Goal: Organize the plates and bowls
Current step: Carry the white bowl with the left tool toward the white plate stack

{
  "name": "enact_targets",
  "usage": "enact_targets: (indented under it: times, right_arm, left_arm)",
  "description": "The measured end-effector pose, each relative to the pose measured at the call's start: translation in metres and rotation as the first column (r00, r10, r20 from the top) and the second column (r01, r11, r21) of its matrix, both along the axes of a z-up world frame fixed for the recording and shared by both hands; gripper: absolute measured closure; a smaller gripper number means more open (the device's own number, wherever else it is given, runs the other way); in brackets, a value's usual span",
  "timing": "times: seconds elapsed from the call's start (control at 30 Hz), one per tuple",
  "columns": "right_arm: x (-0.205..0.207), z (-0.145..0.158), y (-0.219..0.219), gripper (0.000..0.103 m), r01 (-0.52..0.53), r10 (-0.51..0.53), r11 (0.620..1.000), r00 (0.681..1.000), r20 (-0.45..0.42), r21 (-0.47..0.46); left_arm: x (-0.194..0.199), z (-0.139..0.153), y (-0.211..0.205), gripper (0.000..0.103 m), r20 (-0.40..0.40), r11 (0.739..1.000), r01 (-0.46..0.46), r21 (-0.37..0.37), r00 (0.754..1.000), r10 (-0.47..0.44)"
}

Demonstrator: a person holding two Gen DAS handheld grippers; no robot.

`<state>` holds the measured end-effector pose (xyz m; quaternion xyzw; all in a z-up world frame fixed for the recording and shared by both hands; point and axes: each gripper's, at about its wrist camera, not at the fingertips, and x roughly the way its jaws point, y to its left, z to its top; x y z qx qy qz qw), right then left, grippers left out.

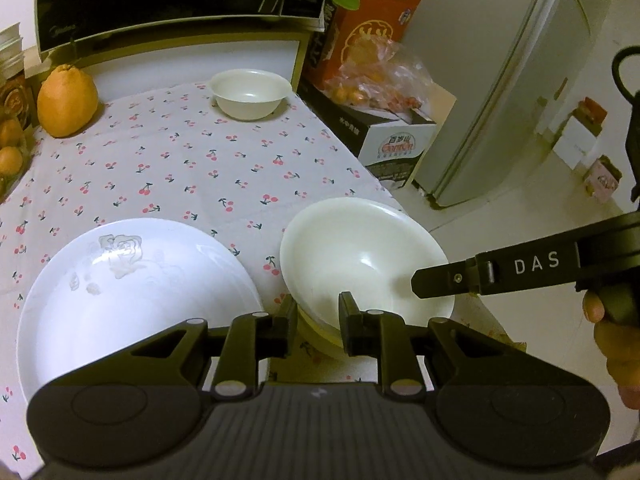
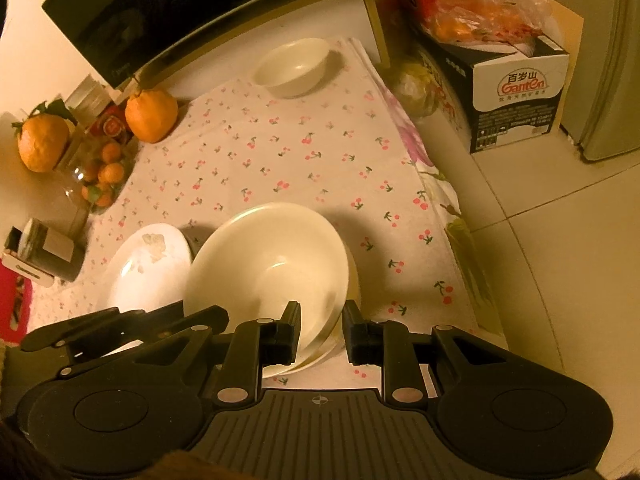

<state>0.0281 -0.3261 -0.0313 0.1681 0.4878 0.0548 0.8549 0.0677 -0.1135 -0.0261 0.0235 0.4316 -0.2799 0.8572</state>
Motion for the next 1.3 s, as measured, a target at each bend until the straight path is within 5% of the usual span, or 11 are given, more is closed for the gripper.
enact_targets:
  times: [0.87, 1.1, 1.3]
  right_arm:
    - [0.001, -0.002, 0.001, 0.078, -0.007, 0.007, 0.999, 1.000, -0.013, -0.041]
    - [0.003, -0.006, -0.005, 0.078, 0.022, -0.023, 1.000, 0.999, -0.050, -0.009]
    - [0.002, -0.004, -0.013, 0.056, 0.048, -0.047, 0.998, 0.998, -0.038, 0.039]
  left_arm:
    - [-0.006, -0.006, -0.005, 0.077, 0.033, 0.997, 0.032, 0.076, 0.999, -0.035]
    - [-0.006, -0.006, -0.006, 0.059, 0.012, 0.997, 0.051, 0.052, 0.999, -0.052]
    - [-0.009, -0.001, -0.008, 0.037, 0.008, 0.998, 0.068, 0.011, 0.998, -0.068]
